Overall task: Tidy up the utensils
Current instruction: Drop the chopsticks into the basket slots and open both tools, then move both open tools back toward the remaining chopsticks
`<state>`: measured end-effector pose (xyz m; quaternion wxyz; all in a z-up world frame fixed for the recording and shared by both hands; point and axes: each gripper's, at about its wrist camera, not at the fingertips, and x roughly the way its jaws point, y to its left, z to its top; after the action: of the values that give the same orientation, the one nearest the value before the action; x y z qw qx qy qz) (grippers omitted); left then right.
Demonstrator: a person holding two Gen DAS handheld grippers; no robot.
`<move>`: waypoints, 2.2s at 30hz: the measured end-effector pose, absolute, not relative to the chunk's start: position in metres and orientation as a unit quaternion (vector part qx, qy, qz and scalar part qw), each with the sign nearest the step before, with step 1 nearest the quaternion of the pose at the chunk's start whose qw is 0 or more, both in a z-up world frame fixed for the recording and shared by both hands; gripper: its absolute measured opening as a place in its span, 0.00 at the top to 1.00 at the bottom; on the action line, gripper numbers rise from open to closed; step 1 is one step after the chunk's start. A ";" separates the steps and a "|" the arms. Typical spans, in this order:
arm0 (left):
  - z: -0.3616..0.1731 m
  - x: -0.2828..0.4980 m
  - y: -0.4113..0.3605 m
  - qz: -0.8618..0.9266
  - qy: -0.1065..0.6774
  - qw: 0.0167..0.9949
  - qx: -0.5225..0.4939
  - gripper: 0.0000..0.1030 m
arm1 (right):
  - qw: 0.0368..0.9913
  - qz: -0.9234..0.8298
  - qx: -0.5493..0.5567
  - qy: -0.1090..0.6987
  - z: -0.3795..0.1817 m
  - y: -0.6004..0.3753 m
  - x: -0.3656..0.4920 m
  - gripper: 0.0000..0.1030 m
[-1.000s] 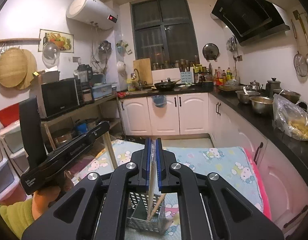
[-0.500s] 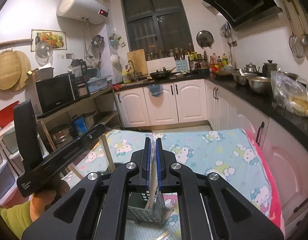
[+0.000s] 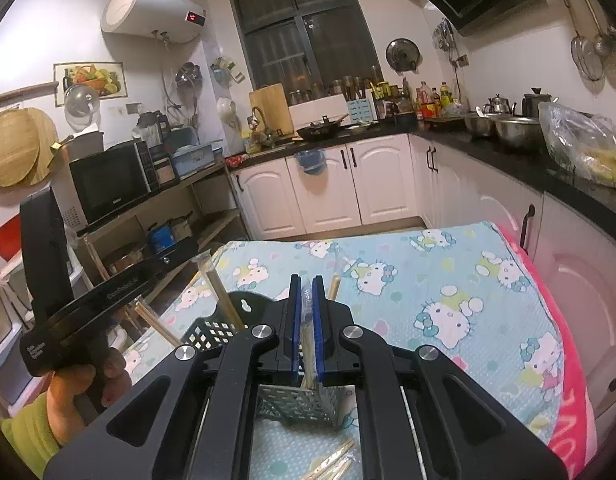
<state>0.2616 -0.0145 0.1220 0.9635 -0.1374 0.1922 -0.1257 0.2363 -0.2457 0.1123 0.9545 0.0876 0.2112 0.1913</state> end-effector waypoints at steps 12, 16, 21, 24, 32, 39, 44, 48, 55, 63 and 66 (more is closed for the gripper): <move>0.116 0.251 -0.006 -0.128 0.216 0.957 -0.149 0.63 | 0.951 0.187 0.092 0.230 0.104 -0.249 0.230 0.81; 0.117 0.245 -0.004 -0.130 0.216 0.956 -0.150 0.54 | 0.951 0.184 0.091 0.229 0.105 -0.249 0.225 0.72; 0.118 0.240 -0.001 -0.134 0.222 0.952 -0.160 0.46 | 0.952 0.182 0.089 0.229 0.105 -0.252 0.219 0.64; 0.117 0.234 0.000 -0.135 0.227 0.950 -0.166 0.41 | 0.953 0.178 0.087 0.229 0.104 -0.254 0.213 0.56; 0.117 0.211 0.002 -0.144 0.230 0.947 -0.173 0.26 | 0.953 0.173 0.082 0.235 0.099 -0.259 0.197 0.49; 0.113 0.194 0.004 -0.140 0.237 0.946 -0.169 0.15 | 0.953 0.173 0.074 0.239 0.095 -0.257 0.182 0.45; 0.106 0.180 0.009 -0.138 0.242 0.944 -0.175 0.11 | 0.955 0.170 0.061 0.236 0.094 -0.254 0.170 0.44; 0.101 0.171 0.013 -0.132 0.246 0.944 -0.177 0.11 | 0.956 0.168 0.051 0.235 0.092 -0.253 0.160 0.44; 0.090 0.156 0.020 -0.125 0.257 0.941 -0.182 0.11 | 0.955 0.169 0.046 0.240 0.087 -0.253 0.146 0.43; 0.081 0.143 0.025 -0.123 0.267 0.938 -0.182 0.11 | 0.953 0.169 0.037 0.247 0.081 -0.253 0.133 0.43; 0.078 0.139 0.027 -0.121 0.270 0.938 -0.183 0.11 | 0.952 0.171 0.036 0.252 0.079 -0.252 0.130 0.43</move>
<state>0.1393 0.0272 0.0781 0.9376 -0.1828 0.2702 -0.1206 0.1301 -0.2524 0.0787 0.9519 0.0364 0.2517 0.1710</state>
